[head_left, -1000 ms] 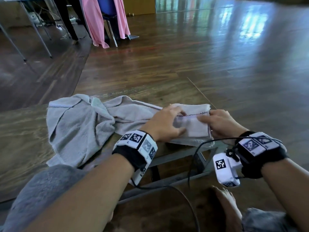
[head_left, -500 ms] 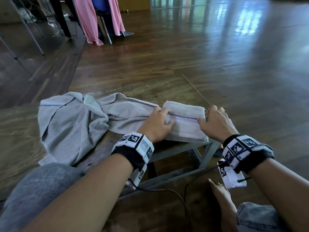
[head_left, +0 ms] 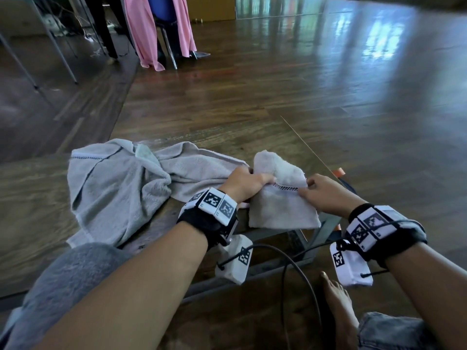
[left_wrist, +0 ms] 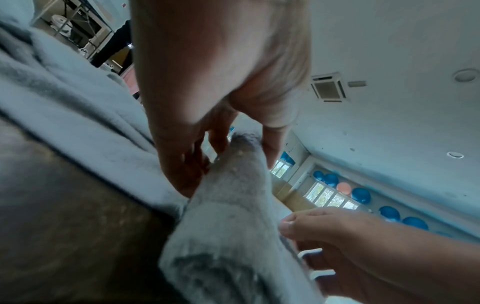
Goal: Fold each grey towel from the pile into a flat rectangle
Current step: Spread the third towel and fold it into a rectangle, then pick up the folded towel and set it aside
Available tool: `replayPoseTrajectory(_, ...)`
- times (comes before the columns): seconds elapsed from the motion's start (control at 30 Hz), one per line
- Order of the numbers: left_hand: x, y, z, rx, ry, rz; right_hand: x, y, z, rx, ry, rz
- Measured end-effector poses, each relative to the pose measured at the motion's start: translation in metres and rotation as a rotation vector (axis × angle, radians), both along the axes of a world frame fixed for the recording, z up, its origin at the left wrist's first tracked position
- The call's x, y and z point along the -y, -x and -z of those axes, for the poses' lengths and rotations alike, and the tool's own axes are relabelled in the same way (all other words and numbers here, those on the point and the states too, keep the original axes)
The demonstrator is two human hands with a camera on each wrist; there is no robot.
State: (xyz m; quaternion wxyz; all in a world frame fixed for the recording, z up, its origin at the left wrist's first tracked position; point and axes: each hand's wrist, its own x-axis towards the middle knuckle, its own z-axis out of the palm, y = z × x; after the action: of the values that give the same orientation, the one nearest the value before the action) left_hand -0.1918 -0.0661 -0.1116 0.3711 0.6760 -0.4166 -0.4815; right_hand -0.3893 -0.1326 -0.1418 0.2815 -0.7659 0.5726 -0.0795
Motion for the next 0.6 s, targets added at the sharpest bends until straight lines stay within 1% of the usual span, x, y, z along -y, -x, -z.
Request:
replayPoseTrajectory(0.03, -0.004, 0.001, -0.010, -0.035, 0.031, 0.029, -0.001, -0.003, -0.004, 0.072, -0.029, 0.016)
replayPoseTrajectory(0.1, -0.015, 0.000, -0.033, -0.111, 0.098, 0.089, -0.007, -0.009, -0.017, 0.288, -0.142, 0.049)
replayPoseTrajectory(0.13, -0.022, -0.003, -0.046, -0.126, 0.135, 0.114, -0.010, -0.013, -0.027, 0.405, -0.228, 0.062)
replayPoseTrajectory(0.2, -0.038, -0.014, -0.076, -0.096, 0.204, 0.147, -0.020, -0.022, -0.051, 0.600, -0.374, 0.052)
replayPoseTrajectory(0.27, -0.059, -0.031, -0.110, -0.080, 0.275, 0.136, -0.029, -0.036, -0.082, 0.755, -0.403, -0.008)
replayPoseTrajectory(0.33, -0.085, -0.055, -0.144, -0.079, 0.362, 0.079, -0.041, -0.061, -0.120, 0.874, -0.364, -0.094)
replayPoseTrajectory(0.4, -0.119, -0.085, -0.175, -0.060, 0.457, -0.003, -0.062, -0.094, -0.164, 0.941, -0.313, -0.223)
replayPoseTrajectory(0.47, -0.164, -0.118, -0.198, -0.057, 0.535, -0.105, -0.092, -0.135, -0.205, 0.963, -0.266, -0.367)
replayPoseTrajectory(0.53, -0.218, -0.153, -0.208, -0.072, 0.583, -0.250, -0.127, -0.181, -0.235, 0.919, -0.206, -0.495)
replayPoseTrajectory(0.6, -0.278, -0.185, -0.203, -0.080, 0.595, -0.379, -0.162, -0.230, -0.248, 0.806, -0.182, -0.632)
